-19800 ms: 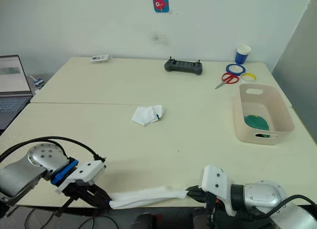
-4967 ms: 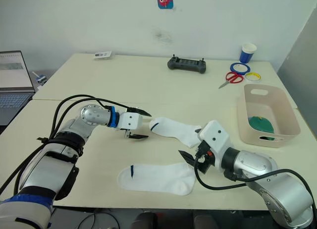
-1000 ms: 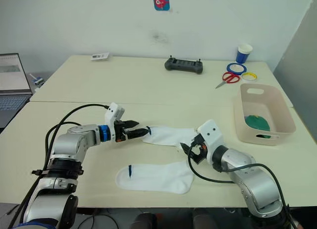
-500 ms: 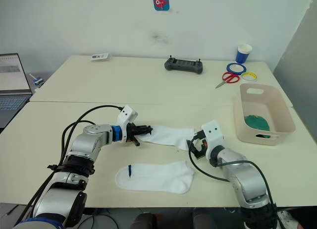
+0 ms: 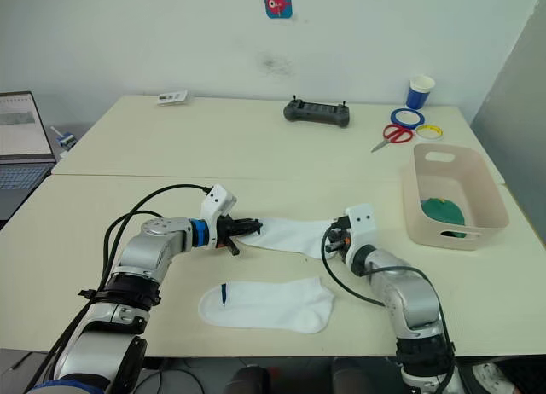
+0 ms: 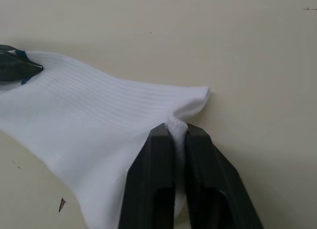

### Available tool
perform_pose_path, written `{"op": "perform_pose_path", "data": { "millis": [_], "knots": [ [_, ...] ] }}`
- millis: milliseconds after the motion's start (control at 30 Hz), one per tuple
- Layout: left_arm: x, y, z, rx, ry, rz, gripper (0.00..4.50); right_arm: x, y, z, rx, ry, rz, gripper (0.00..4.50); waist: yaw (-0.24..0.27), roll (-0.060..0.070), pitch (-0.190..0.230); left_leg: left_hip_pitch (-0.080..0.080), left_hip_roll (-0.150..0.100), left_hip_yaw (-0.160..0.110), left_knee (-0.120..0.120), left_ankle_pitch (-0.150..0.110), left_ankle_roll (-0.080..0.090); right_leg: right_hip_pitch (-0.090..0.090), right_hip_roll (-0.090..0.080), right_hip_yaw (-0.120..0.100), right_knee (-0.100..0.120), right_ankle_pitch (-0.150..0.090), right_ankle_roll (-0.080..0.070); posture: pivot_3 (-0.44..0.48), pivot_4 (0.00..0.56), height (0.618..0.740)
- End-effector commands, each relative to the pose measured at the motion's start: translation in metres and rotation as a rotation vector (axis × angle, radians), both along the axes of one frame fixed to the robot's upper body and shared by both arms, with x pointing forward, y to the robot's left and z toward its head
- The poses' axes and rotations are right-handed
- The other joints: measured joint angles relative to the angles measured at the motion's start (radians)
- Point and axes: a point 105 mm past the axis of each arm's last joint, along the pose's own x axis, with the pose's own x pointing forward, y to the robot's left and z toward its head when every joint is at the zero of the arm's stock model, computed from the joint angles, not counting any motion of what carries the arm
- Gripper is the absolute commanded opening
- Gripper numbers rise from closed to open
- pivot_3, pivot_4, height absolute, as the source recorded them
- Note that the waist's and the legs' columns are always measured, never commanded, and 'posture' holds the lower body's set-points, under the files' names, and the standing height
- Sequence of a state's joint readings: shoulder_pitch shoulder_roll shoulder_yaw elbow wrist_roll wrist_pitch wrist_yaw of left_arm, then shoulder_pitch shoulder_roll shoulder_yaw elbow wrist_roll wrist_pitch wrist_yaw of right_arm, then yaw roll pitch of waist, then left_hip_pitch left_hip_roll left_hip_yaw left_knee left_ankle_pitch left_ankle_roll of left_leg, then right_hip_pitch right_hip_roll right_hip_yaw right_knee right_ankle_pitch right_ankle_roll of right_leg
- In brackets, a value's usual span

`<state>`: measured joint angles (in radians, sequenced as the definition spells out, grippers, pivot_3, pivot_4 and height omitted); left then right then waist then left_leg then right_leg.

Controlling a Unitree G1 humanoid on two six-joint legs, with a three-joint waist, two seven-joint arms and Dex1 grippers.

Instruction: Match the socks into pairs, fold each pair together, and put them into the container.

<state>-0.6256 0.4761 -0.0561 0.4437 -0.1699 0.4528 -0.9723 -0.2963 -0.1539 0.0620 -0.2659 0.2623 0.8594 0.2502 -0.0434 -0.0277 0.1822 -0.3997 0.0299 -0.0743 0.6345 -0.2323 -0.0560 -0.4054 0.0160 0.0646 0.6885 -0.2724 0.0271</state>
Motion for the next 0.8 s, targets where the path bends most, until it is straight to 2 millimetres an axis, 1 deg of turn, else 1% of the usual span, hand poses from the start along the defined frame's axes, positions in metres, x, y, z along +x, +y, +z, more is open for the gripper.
{"op": "perform_pose_path", "data": {
  "millis": [33, 167, 200, 300, 400, 467, 533, 600, 700, 800],
  "knots": [
    [-0.004, 0.007, 0.024, -0.028, -0.058, -0.008, 0.00, -0.007, 0.002, 0.022, 0.015, -0.088, 0.030, 0.06, -0.001, 0.000, 0.000, 0.000, 0.000, 0.000, 0.000, 0.000, 0.000, 0.000, 0.000, 0.000, 0.000, 0.000, 0.000, 0.000, 0.150, 0.740],
    [-0.018, 0.019, 0.051, -0.066, -0.054, -0.014, 0.00, -0.031, 0.009, 0.046, 0.052, -0.142, 0.108, 0.06, -0.010, 0.000, 0.000, 0.000, 0.001, -0.001, -0.001, 0.000, 0.000, -0.001, 0.000, 0.000, 0.000, 0.000, 0.000, 0.000, 0.150, 0.740],
    [-0.025, 0.021, 0.058, -0.091, -0.030, -0.017, 0.00, -0.039, 0.011, 0.052, 0.073, -0.150, 0.137, 0.06, -0.012, 0.000, 0.000, 0.000, 0.001, -0.001, -0.001, 0.000, 0.000, -0.001, 0.000, 0.000, 0.000, 0.000, 0.000, 0.000, 0.150, 0.740],
    [-0.061, 0.027, 0.078, -0.173, 0.103, -0.068, 0.00, -0.075, 0.019, 0.065, 0.174, -0.129, 0.246, 0.06, -0.015, 0.000, 0.000, 0.000, 0.001, -0.001, -0.002, 0.000, 0.000, -0.001, 0.000, -0.001, 0.000, 0.000, 0.000, 0.000, 0.150, 0.740],
    [-0.087, 0.031, 0.081, -0.179, 0.191, -0.098, 0.00, -0.101, 0.024, 0.066, 0.222, -0.086, 0.322, 0.06, -0.016, 0.000, 0.000, 0.000, 0.001, -0.001, -0.004, 0.000, 0.000, 0.000, 0.000, -0.001, -0.002, -0.001, 0.000, 0.000, 0.150, 0.740],
    [-0.111, 0.036, 0.072, -0.157, 0.273, -0.110, 0.00, -0.121, 0.030, 0.061, 0.226, -0.044, 0.379, 0.06, -0.017, 0.001, 0.000, 0.001, 0.002, -0.001, -0.004, 0.000, 0.000, 0.000, 0.000, -0.001, -0.002, -0.001, 0.000, 0.000, 0.150, 0.740],
    [-0.126, 0.038, 0.060, -0.149, 0.326, -0.089, 0.00, -0.130, 0.032, 0.057, 0.221, -0.014, 0.391, 0.06, -0.018, 0.001, 0.001, 0.002, 0.002, 0.000, -0.005, 0.000, 0.000, 0.000, -0.001, 0.001, -0.003, -0.001, -0.001, 0.000, 0.150, 0.740],
    [-0.134, 0.039, 0.051, -0.136, 0.341, -0.074, 0.00, -0.131, 0.033, 0.054, 0.214, 0.000, 0.386, 0.06, -0.016, 0.001, 0.000, 0.002, 0.002, 0.000, -0.005, 0.000, 0.000, 0.000, -0.001, 0.001, -0.003, -0.001, -0.001, 0.000, 0.150, 0.740],
    [-0.137, 0.041, 0.029, -0.098, 0.336, -0.019, 0.00, -0.127, 0.031, 0.046, 0.164, 0.011, 0.367, 0.06, -0.015, 0.001, 0.000, 0.003, 0.002, 0.000, -0.005, 0.000, -0.001, 0.000, -0.002, 0.001, -0.005, -0.002, -0.008, 0.000, 0.150, 0.740],
    [-0.140, 0.041, 0.009, -0.074, 0.330, 0.013, 0.00, -0.124, 0.028, 0.035, 0.117, 0.031, 0.346, 0.06, -0.013, 0.001, 0.000, 0.002, 0.001, 0.002, -0.005, 0.000, -0.001, 0.001, -0.002, 0.002, -0.008, -0.002, -0.009, 0.000, 0.150, 0.740]
  ]
}}
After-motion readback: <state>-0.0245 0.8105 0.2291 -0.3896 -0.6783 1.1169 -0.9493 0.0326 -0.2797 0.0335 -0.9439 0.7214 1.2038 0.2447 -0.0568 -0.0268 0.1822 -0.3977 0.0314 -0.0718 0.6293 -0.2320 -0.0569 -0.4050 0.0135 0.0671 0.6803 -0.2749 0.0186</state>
